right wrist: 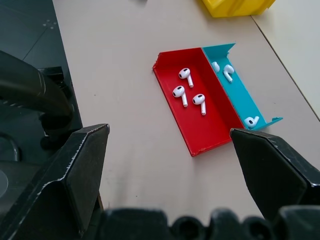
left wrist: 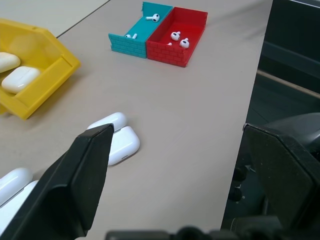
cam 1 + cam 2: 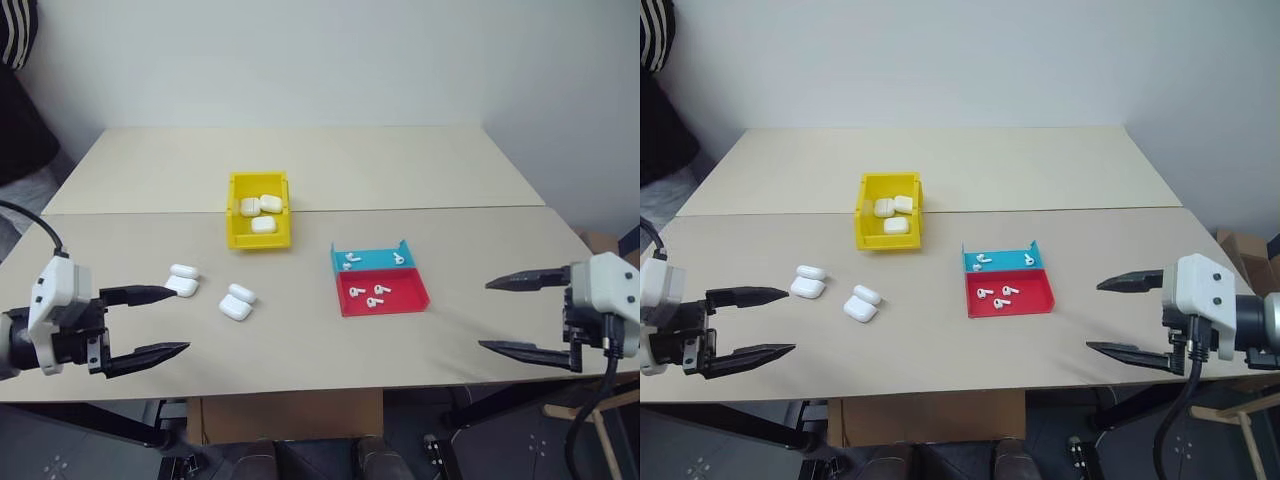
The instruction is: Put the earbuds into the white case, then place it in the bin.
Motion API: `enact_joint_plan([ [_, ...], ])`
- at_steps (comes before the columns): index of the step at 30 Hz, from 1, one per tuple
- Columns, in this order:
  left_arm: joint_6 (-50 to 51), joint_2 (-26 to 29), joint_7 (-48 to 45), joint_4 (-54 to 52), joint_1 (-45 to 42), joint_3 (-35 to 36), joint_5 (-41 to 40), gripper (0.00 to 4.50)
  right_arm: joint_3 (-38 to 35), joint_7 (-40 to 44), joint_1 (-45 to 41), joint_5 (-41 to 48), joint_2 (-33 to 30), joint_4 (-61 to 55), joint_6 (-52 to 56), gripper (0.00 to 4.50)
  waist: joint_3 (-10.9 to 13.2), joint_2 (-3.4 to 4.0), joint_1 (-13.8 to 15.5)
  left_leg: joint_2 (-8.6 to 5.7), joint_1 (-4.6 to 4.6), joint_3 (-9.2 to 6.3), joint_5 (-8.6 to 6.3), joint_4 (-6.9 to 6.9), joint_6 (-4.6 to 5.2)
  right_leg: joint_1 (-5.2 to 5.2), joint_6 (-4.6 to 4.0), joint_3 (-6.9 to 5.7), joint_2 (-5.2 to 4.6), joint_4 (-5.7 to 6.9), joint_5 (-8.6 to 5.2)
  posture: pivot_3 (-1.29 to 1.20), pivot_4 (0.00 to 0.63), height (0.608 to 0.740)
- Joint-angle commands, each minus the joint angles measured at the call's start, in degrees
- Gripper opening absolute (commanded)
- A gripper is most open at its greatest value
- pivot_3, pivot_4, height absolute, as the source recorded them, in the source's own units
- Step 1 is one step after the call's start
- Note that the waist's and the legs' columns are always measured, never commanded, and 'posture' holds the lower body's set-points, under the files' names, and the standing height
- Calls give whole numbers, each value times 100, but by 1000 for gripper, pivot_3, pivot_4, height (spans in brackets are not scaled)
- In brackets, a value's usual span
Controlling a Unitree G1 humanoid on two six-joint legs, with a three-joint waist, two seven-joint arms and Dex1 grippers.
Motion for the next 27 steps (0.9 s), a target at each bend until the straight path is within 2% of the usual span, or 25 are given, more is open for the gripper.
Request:
enact_joint_plan([
  [1,170,105,140,-174,-30,52,-59,4500,-81,33,-101,-1,-128,-6,-111,4485,0,0,1,0,0,0,0,0,0,0,0,0,0,0,0,0,150,740],
  [4,321,-22,700,-348,-107,57,46,4500,-118,31,-60,27,-138,-64,-57,4485,0,0,2,0,1,0,0,0,0,0,0,0,0,0,0,0,150,740],
  [8,57,-99,935,-663,169,170,471,4500,-125,-25,13,17,-107,-140,-27,4485,0,0,-6,-1,0,0,0,0,0,1,1,1,0,0,1,0,150,740],
  [14,1117,11,1987,-1093,-66,268,340,4500,-106,-121,80,-21,-88,-225,5,4485,0,0,14,0,4,1,0,0,-1,4,1,2,0,1,1,0,150,740],
  [15,1365,40,2254,-1187,-151,231,366,4500,-112,-133,90,-13,-84,-237,15,4485,0,0,18,0,4,0,0,0,-1,4,1,2,1,1,1,0,150,740],
  [18,2807,612,3110,-1321,-586,-224,476,4500,-117,-175,125,-13,-77,-269,44,4485,2,-7,25,0,1,-1,0,0,-1,2,18,0,1,1,11,0,150,740],
  [21,4792,487,4281,-1308,-1912,-924,363,4500,-51,-267,148,-38,-65,-284,82,4485,1,-3,32,-4,3,-2,0,0,-1,3,29,2,-1,1,16,0,150,740],
  [23,6018,294,4735,-1236,-2809,-1352,387,4500,-2,-305,177,-68,-59,-302,73,4485,1,-7,21,-6,3,-7,0,1,0,7,40,0,1,1,22,0,150,740],
  [25,6473,238,4971,-1117,-3247,-1588,269,4500,29,-321,188,-72,-66,-322,87,4485,1,-10,-6,-10,2,-9,0,1,0,10,41,1,1,1,23,0,150,740],
  [27,6519,333,5270,-713,-3554,-1840,-5,4500,78,-337,160,-77,-80,-302,96,4485,2,-11,-52,-12,-2,-10,-1,-1,0,2,41,7,1,1,23,0,150,740],
])
